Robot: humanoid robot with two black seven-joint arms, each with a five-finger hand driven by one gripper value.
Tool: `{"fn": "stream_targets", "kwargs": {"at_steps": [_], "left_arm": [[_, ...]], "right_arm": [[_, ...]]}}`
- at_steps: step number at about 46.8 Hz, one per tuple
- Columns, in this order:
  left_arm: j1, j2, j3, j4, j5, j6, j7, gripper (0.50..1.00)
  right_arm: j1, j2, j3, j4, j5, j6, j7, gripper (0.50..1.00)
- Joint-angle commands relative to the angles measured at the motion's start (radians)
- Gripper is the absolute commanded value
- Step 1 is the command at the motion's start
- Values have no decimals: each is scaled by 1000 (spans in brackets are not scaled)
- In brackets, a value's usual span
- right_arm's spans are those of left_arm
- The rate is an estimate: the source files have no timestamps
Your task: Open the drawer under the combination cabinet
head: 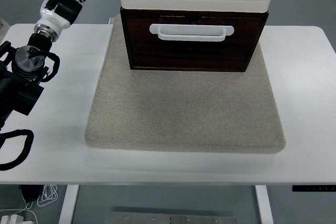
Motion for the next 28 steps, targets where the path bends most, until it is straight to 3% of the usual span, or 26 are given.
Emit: {"fn": "stream_targets", "kwargs": {"at_steps": [1,28], "left_arm": [[0,0,5,0,2,1,0,1000],[-24,11,10,6,0,12,3,1000]], "right_arm": [[0,0,0,0,0,0,0,928],[0,0,0,0,0,0,0,928]]}}
